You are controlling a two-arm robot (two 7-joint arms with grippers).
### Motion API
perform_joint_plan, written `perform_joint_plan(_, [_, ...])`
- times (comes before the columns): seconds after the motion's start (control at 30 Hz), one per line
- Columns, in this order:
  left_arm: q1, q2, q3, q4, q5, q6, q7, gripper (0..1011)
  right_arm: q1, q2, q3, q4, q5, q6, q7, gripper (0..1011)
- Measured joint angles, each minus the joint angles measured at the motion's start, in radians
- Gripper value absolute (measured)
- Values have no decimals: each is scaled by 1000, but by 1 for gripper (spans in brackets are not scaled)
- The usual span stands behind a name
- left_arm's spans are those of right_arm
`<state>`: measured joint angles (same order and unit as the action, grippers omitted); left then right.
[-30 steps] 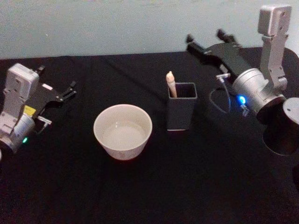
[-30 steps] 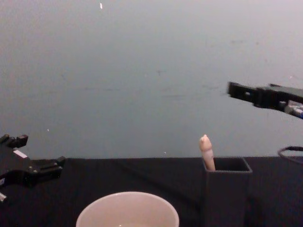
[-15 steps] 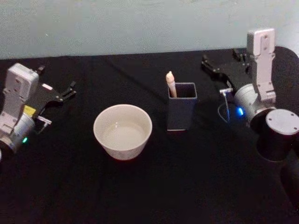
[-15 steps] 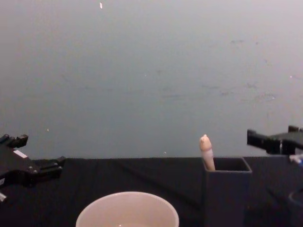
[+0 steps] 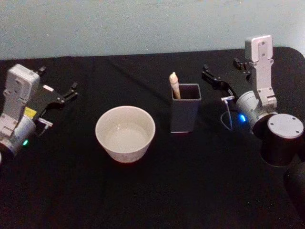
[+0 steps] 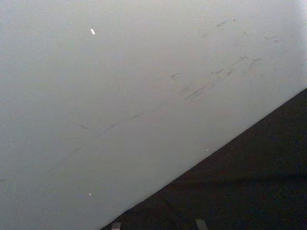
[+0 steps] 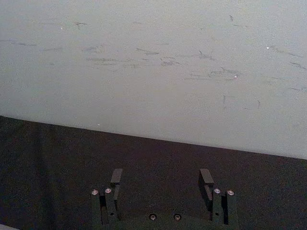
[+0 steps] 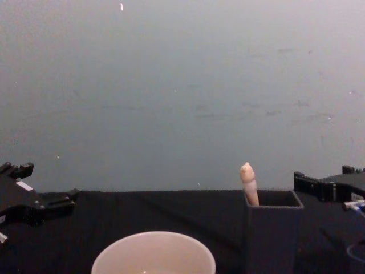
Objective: Pick up the stirring spoon with one hand, stir inside the cup, then place it back in its original position.
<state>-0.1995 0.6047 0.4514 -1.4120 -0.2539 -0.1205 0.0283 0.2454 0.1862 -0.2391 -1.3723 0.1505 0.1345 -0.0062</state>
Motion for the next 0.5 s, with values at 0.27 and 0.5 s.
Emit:
perform_joint_plan(0.27, [0, 0, 0, 0, 0, 0, 0, 1001, -1, 1, 0, -3, 1, -1, 0, 1000])
perform_joint_plan(0.5, [0, 0, 0, 0, 0, 0, 0, 1001, -1, 1, 0, -4, 2, -2, -1, 1000])
